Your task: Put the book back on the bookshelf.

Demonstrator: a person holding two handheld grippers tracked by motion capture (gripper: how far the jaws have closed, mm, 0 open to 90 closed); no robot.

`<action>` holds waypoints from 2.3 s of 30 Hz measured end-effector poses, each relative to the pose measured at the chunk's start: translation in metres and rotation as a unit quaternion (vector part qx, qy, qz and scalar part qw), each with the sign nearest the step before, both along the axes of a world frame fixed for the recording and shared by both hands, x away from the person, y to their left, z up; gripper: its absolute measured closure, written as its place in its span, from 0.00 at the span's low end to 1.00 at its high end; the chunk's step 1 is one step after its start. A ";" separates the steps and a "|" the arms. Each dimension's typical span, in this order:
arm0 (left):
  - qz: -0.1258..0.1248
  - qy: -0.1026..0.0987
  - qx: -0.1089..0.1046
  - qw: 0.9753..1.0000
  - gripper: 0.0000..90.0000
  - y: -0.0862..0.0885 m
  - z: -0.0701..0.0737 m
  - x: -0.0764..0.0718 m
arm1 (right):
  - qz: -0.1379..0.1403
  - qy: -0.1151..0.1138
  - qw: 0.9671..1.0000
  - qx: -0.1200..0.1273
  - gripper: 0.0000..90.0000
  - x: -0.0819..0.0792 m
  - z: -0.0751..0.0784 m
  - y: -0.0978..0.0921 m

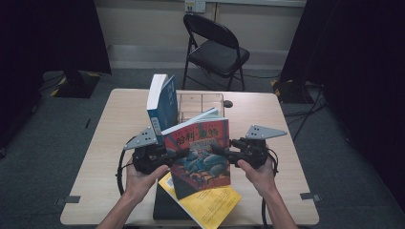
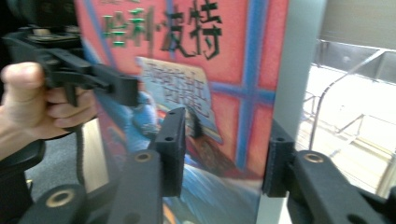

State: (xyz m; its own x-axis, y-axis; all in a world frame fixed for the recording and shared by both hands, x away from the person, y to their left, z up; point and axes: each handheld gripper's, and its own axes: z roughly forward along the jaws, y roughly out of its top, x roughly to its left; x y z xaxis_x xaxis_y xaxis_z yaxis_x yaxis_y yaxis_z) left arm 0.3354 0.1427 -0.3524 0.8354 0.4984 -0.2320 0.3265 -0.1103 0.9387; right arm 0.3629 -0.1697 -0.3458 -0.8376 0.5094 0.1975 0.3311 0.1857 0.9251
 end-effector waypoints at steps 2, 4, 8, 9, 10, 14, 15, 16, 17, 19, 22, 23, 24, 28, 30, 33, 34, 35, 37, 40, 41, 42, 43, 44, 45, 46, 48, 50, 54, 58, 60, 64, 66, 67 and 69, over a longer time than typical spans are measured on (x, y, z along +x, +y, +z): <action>-0.006 -0.009 0.005 1.000 0.82 -0.003 0.001 -0.003 | -0.011 -0.002 1.000 -0.001 0.56 0.001 0.000 -0.002; -0.009 -0.018 0.011 1.000 0.82 -0.006 0.003 -0.006 | -0.026 -0.006 1.000 -0.004 0.49 0.002 0.000 -0.004; -0.011 -0.020 0.011 1.000 0.82 -0.006 0.003 -0.007 | -0.015 0.001 1.000 -0.001 0.42 0.005 -0.005 -0.005; -0.013 -0.020 0.011 1.000 0.82 -0.006 0.003 -0.006 | -0.009 0.003 1.000 0.001 0.40 0.005 -0.006 -0.004; -0.010 -0.017 0.011 1.000 0.82 -0.007 0.003 -0.005 | -0.008 0.004 1.000 0.001 0.40 0.006 -0.007 -0.004; -0.007 -0.023 0.020 1.000 0.82 -0.010 0.005 -0.005 | -0.022 0.007 1.000 0.001 0.46 0.008 -0.007 -0.002; -0.008 -0.023 0.019 1.000 0.82 -0.010 0.006 -0.005 | -0.025 0.007 1.000 0.001 0.47 0.008 -0.006 -0.002; -0.006 -0.028 0.018 0.999 0.82 -0.010 0.006 -0.005 | -0.028 0.004 1.000 -0.002 0.47 0.008 -0.005 -0.001; -0.004 -0.035 0.015 0.999 0.82 -0.010 0.007 -0.006 | -0.032 0.001 0.999 -0.003 0.50 0.008 -0.004 -0.001; -0.005 -0.054 0.019 0.998 0.83 -0.011 0.009 -0.007 | -0.039 -0.010 0.999 0.000 0.53 0.007 0.000 -0.002; 0.002 -0.097 0.035 0.995 0.83 -0.012 0.013 -0.012 | -0.044 -0.028 0.999 0.007 0.53 0.006 0.005 -0.001; 0.003 -0.094 0.038 0.995 0.83 -0.012 0.013 -0.012 | -0.045 -0.031 0.998 0.007 0.53 0.005 0.006 0.000; 0.002 -0.090 0.039 0.995 0.83 -0.011 0.010 -0.013 | -0.043 -0.030 0.999 0.006 0.53 0.005 0.005 0.000; -0.005 -0.081 0.036 0.996 0.82 -0.007 0.006 -0.017 | -0.020 -0.022 0.999 0.014 0.53 0.002 -0.001 -0.003; 0.002 -0.082 0.031 0.996 0.82 -0.009 0.005 -0.019 | -0.012 -0.019 1.000 0.010 0.49 0.003 0.001 -0.004; 0.002 -0.079 0.036 0.996 0.82 -0.009 0.006 -0.018 | -0.007 -0.014 1.000 0.026 0.45 0.006 -0.001 -0.004; 0.001 -0.077 0.038 0.996 0.82 -0.008 0.006 -0.018 | -0.008 -0.013 0.999 0.032 0.42 0.007 -0.002 -0.003; -0.001 -0.078 0.034 0.996 0.82 -0.008 0.006 -0.017 | -0.006 -0.013 0.999 0.035 0.40 0.007 -0.002 -0.003; 0.000 -0.080 0.039 0.996 0.82 -0.008 0.006 -0.017 | -0.007 -0.014 0.999 0.036 0.39 0.008 -0.002 -0.002; -0.005 -0.079 0.037 0.996 0.82 -0.009 0.006 -0.017 | 0.001 -0.008 0.999 0.051 0.37 0.010 -0.001 -0.004; -0.005 -0.077 0.035 0.996 0.81 -0.009 0.005 -0.017 | 0.003 -0.008 0.999 0.051 0.37 0.009 -0.001 -0.003; -0.004 -0.077 0.036 0.996 0.81 -0.009 0.005 -0.017 | 0.005 -0.011 0.999 0.050 0.38 0.009 0.000 -0.003; -0.006 -0.079 0.038 0.996 0.81 -0.010 0.004 -0.017 | 0.005 -0.013 0.999 0.045 0.39 0.007 0.001 -0.002; -0.009 -0.076 0.039 0.996 0.80 -0.011 0.003 -0.017 | 0.004 -0.015 0.999 0.041 0.39 0.006 0.002 -0.001; -0.005 -0.081 0.040 0.996 0.80 -0.014 0.002 -0.017 | 0.005 -0.016 0.999 0.039 0.38 0.005 0.002 -0.001; -0.002 -0.083 0.044 0.996 0.79 -0.016 0.001 -0.017 | 0.004 -0.017 0.999 0.036 0.39 0.004 0.003 0.000; -0.003 -0.085 0.049 0.995 0.79 -0.017 0.001 -0.017 | 0.003 -0.016 0.999 0.036 0.40 0.003 0.003 -0.001; -0.003 -0.084 0.050 0.995 0.79 -0.018 0.001 -0.016 | 0.004 -0.016 0.999 0.036 0.40 0.003 0.003 -0.002; -0.003 -0.087 0.058 0.994 0.78 -0.022 -0.003 -0.015 | 0.003 -0.017 0.999 0.032 0.39 0.001 0.004 -0.001; -0.003 -0.081 0.046 0.996 0.77 -0.025 -0.009 -0.013 | 0.000 -0.018 1.000 0.025 0.37 0.000 0.005 0.001; 0.002 -0.075 0.047 0.996 0.74 -0.023 -0.010 -0.013 | 0.000 -0.017 1.000 0.025 0.38 0.000 0.005 0.000; 0.008 -0.082 0.051 0.995 0.75 -0.022 -0.001 -0.014 | 0.003 -0.020 0.999 0.025 0.40 0.000 0.005 -0.001; 0.008 -0.089 0.056 0.994 0.73 -0.024 0.005 -0.014 | 0.006 -0.020 0.999 0.027 0.40 0.000 0.005 0.000; 0.009 -0.089 0.059 0.994 0.72 -0.026 0.007 -0.014 | 0.006 -0.019 0.999 0.027 0.40 0.000 0.005 0.000; 0.009 -0.092 0.057 0.994 0.75 -0.028 0.004 -0.014 | 0.002 -0.020 1.000 0.023 0.40 0.000 0.005 0.000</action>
